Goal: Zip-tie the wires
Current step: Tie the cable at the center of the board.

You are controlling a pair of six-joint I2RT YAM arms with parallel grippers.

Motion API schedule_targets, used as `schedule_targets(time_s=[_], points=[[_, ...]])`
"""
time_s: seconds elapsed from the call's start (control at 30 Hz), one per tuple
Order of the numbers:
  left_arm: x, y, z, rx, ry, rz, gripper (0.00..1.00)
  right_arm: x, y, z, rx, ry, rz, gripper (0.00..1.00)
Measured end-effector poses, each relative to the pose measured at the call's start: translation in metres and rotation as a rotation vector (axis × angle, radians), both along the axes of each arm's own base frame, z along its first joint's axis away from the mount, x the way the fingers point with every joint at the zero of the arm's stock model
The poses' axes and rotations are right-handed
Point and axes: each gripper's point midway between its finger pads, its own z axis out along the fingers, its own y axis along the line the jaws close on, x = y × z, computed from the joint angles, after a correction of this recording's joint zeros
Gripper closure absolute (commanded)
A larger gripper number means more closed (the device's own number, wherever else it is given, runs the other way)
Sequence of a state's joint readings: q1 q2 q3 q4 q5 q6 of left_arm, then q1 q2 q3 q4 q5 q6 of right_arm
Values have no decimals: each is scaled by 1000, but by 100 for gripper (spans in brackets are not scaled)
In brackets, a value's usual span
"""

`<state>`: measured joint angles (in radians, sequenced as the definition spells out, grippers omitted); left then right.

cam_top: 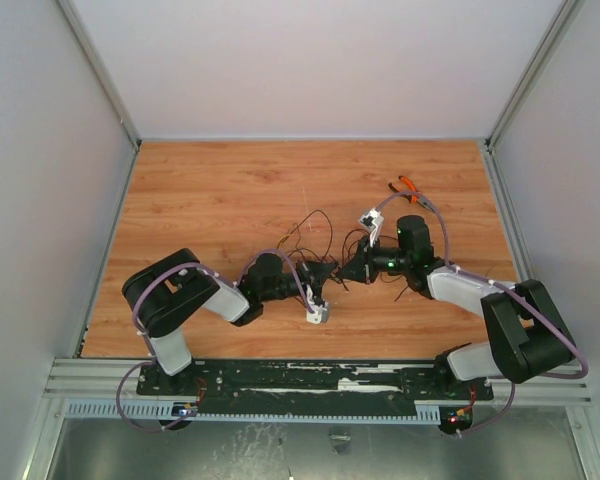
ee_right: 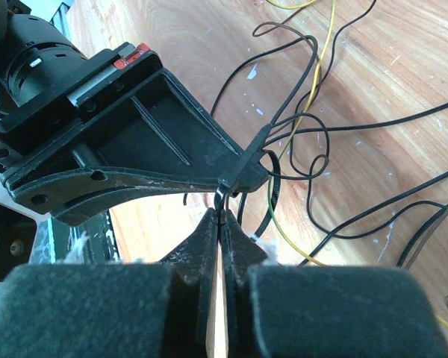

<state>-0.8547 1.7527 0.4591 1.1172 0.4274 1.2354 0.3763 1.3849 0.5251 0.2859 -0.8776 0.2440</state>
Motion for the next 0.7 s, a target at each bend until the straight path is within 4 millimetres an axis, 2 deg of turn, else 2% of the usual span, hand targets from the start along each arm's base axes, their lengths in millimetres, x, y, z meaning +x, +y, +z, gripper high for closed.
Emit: schedule_targets(time_s=[0.7], points=[[-2,0,-6,74,-54,-25,100,-1,-1,-6,-19,22,-12,100]])
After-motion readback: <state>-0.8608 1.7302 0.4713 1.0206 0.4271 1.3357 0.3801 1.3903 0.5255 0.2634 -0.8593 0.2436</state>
